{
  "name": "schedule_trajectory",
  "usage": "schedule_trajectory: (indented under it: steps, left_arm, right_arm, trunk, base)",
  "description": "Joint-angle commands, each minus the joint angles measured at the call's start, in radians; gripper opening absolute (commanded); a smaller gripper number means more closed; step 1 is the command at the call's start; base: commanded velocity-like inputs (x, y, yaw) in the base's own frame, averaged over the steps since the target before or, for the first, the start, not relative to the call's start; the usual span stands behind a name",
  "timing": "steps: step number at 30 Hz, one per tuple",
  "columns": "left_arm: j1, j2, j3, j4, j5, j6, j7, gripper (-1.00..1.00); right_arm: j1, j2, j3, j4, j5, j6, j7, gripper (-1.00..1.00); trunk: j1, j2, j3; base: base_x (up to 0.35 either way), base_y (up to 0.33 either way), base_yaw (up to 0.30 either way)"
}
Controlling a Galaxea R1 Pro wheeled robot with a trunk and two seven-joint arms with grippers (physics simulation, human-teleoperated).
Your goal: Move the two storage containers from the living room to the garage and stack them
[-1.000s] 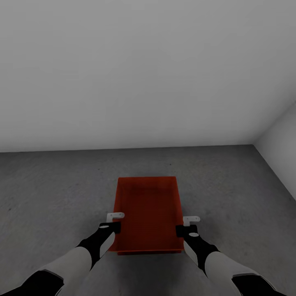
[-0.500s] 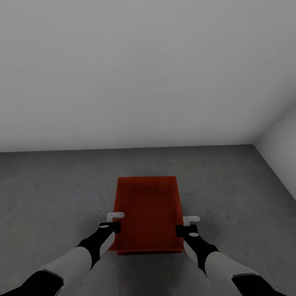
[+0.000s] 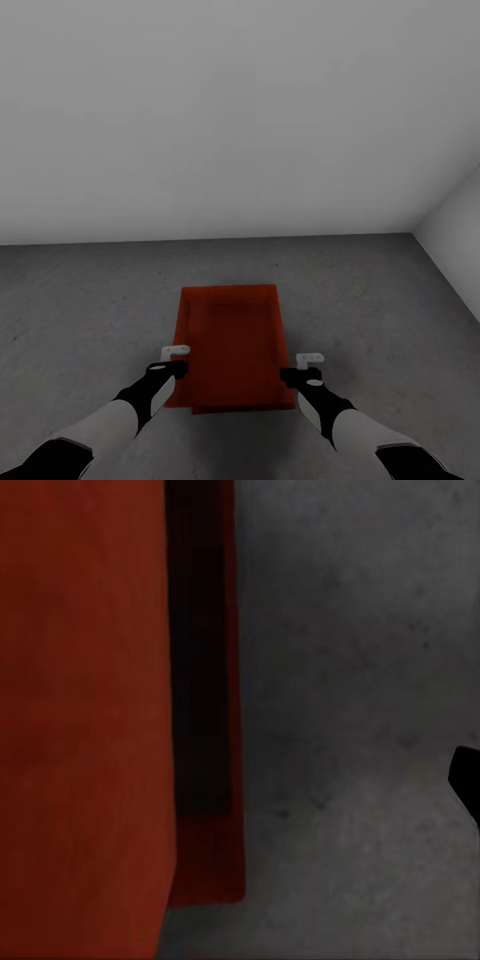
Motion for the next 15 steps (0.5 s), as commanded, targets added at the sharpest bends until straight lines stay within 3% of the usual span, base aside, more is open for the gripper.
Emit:
schedule_trajectory:
  steps: [1, 15]
  left_arm:
    - [0.000, 0.001, -0.009, -0.002, 0.009, 0.005, 0.007, 1.00]
    - [0.000, -0.001, -0.008, -0.007, 0.011, 0.004, 0.006, 1.00]
  right_arm:
    - [-0.001, 0.000, 0.004, 0.001, 0.002, -0.001, -0.004, 1.00]
    - [-0.001, 0.000, 0.004, 0.001, 0.008, -0.001, -0.001, 1.00]
  trunk:
    - [0.000, 0.000, -0.001]
    - [0.000, 0.000, -0.001]
  base:
    - [0.000, 0.000, 0.000]
    - [0.000, 0.000, 0.000]
